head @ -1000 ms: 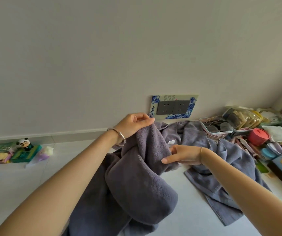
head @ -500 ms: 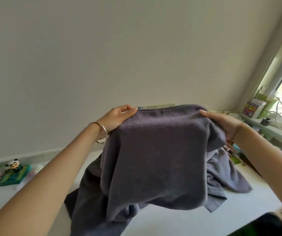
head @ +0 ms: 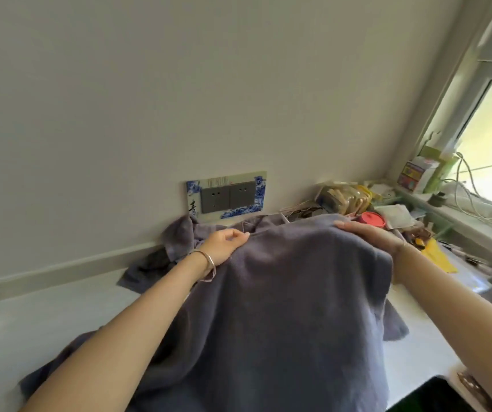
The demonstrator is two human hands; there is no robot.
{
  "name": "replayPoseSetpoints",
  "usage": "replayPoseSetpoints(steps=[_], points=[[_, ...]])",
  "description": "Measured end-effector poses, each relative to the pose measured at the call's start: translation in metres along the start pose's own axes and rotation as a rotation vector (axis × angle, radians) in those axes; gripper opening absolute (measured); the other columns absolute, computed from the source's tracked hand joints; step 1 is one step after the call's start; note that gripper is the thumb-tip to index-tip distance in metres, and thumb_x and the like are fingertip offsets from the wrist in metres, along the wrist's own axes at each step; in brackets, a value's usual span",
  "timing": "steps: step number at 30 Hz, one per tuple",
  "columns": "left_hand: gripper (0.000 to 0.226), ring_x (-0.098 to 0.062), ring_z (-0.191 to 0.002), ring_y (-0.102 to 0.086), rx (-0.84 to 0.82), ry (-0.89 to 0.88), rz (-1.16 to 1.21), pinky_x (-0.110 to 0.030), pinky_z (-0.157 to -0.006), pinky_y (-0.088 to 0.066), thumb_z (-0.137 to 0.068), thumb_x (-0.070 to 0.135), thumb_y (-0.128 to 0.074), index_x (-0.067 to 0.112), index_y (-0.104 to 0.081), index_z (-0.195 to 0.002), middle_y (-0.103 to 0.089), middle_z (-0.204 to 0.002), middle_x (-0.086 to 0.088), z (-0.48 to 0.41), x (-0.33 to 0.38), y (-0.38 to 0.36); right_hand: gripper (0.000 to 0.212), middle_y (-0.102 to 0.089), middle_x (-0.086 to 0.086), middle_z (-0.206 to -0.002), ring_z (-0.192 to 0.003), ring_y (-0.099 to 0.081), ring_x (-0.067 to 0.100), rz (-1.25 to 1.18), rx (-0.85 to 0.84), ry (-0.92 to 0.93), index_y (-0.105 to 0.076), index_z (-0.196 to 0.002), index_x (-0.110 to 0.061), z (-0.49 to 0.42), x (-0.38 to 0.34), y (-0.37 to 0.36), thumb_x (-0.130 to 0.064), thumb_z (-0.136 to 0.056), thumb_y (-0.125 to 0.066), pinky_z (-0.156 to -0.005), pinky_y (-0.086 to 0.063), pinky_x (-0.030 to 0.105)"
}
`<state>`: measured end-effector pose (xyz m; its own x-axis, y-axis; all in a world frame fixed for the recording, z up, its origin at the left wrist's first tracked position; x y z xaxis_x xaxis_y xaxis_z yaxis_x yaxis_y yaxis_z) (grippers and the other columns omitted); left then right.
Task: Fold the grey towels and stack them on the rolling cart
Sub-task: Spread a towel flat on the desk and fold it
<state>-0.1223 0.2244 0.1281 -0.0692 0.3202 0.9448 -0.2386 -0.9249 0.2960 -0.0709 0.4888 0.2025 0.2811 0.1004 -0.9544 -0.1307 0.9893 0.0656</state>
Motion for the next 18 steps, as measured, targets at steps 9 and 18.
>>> replayPoseSetpoints(steps=[9,18], points=[[0.009,-0.016,-0.082,-0.058,0.237,0.099,-0.042,-0.009,-0.059,-0.041,-0.09,0.018,-0.061,0.015,-0.061,-0.081,-0.064,-0.082,-0.003,-0.106,-0.066,-0.052,0.035,-0.067,0.015,-0.113,-0.102,-0.064,0.029,-0.032,-0.017,-0.241,-0.063,-0.117,-0.016,-0.16,0.116,0.082,-0.023,-0.083,-0.069,-0.088,-0.052,0.038],[0.031,-0.023,-0.121,-0.047,0.145,-0.146,-0.512,-0.029,-0.103,-0.032,-0.095,0.027,-0.051,0.021,-0.057,-0.125,-0.057,-0.129,-0.001,-0.133,-0.094,-0.154,0.02,-0.063,0.007,-0.087,-0.066,-0.055,0.014,0.169,0.335,-0.113,-0.061,-0.104,-0.012,-0.192,0.186,0.111,-0.016,-0.086,-0.067,-0.06,-0.047,0.024]])
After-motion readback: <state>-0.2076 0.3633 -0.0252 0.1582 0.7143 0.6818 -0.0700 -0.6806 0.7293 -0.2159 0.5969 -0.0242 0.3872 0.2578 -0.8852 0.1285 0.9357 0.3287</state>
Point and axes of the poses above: each hand's wrist, its own z-axis away from the middle knuckle, its own y-axis out of the back of the hand, x = y × z, the point moved 3 cm from there along -z, towards the middle knuckle
